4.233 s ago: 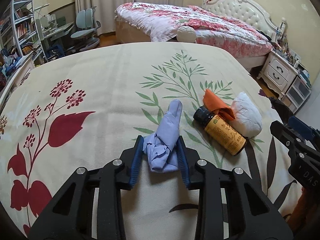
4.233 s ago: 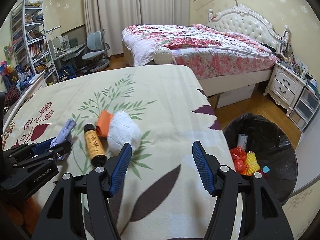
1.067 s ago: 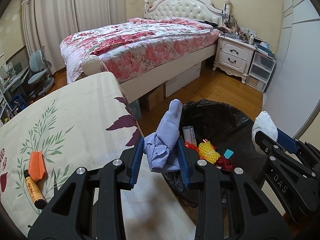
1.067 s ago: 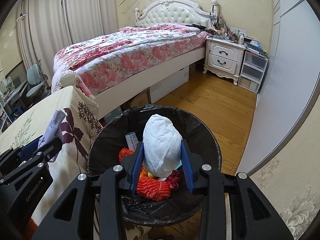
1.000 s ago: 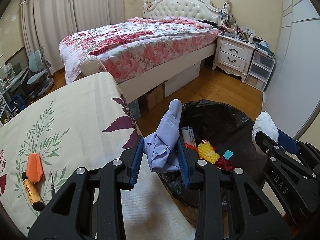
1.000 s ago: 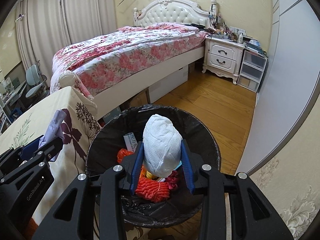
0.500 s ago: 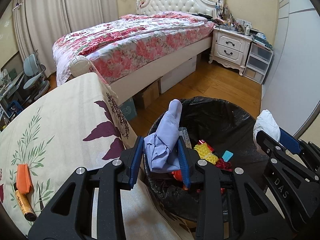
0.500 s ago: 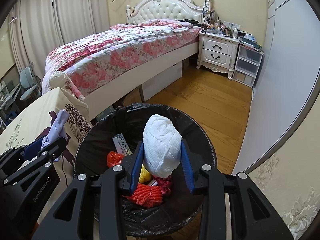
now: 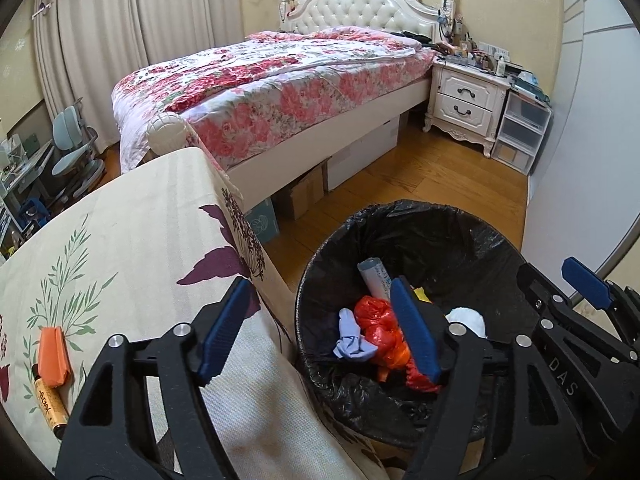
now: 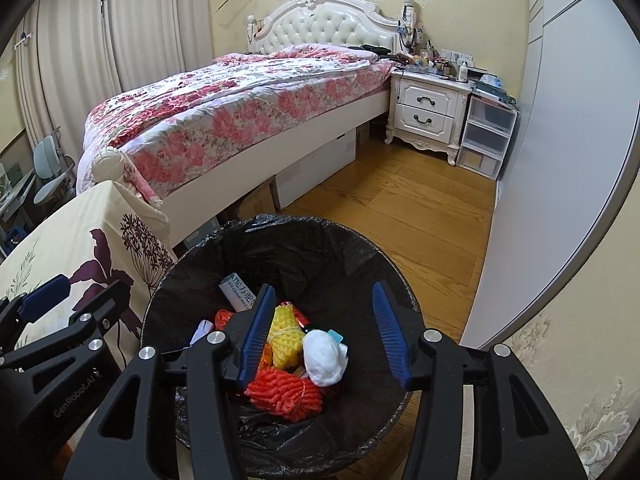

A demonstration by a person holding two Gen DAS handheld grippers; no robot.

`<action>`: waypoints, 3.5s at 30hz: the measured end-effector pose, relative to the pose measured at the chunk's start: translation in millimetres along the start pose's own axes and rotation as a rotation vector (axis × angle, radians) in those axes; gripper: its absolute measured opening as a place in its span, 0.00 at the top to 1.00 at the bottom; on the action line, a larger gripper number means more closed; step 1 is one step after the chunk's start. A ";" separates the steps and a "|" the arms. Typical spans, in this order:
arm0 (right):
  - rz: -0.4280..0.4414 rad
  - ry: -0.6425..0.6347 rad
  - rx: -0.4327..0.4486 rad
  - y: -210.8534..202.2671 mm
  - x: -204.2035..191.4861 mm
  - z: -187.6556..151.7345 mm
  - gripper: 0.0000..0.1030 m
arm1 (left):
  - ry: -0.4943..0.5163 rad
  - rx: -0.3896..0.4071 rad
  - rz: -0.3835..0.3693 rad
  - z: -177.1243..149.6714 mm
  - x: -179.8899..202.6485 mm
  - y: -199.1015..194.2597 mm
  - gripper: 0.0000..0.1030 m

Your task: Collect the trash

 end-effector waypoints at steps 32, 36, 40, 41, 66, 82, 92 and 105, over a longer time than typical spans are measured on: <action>0.116 -0.119 -0.006 -46.8 -68.5 -37.9 0.36 | -0.182 -0.046 0.215 -81.3 -112.4 -76.5 0.19; 0.126 -0.125 -0.011 -48.9 -73.6 -40.9 0.35 | -0.229 -0.075 0.246 -96.2 -134.0 -78.7 0.19; 0.140 -0.143 -0.016 -50.5 -81.6 -44.9 0.35 | -0.261 -0.098 0.273 -108.9 -149.8 -78.7 0.19; 0.144 -0.147 -0.017 -50.7 -83.9 -45.7 0.35 | -0.267 -0.103 0.278 -112.3 -153.4 -78.8 0.19; 0.285 -0.285 -0.075 -67.0 -164.4 -84.2 0.35 | -0.323 -0.143 0.218 -158.4 -203.5 -92.4 0.77; 0.453 -0.420 -0.180 -77.9 -272.5 -127.1 0.35 | -0.377 -0.164 0.307 -198.4 -276.6 -113.6 0.77; 0.429 -0.451 -0.192 -63.4 -310.5 -124.7 0.35 | -0.402 -0.153 0.297 -205.3 -291.4 -115.8 0.77; 0.403 -0.466 -0.223 -60.9 -314.4 -133.1 0.55 | -0.422 -0.144 0.280 -207.3 -293.6 -114.8 0.77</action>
Point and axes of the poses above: each gripper's, at about its wrist camera, not at the fingertips, and y roughly the way its jaws point, x to its right, z to its top, the point moved 3 cm from there along y, roughly the way its jaws point, and after that the axes turned 10 degrees about y, right-handed, at the moved point
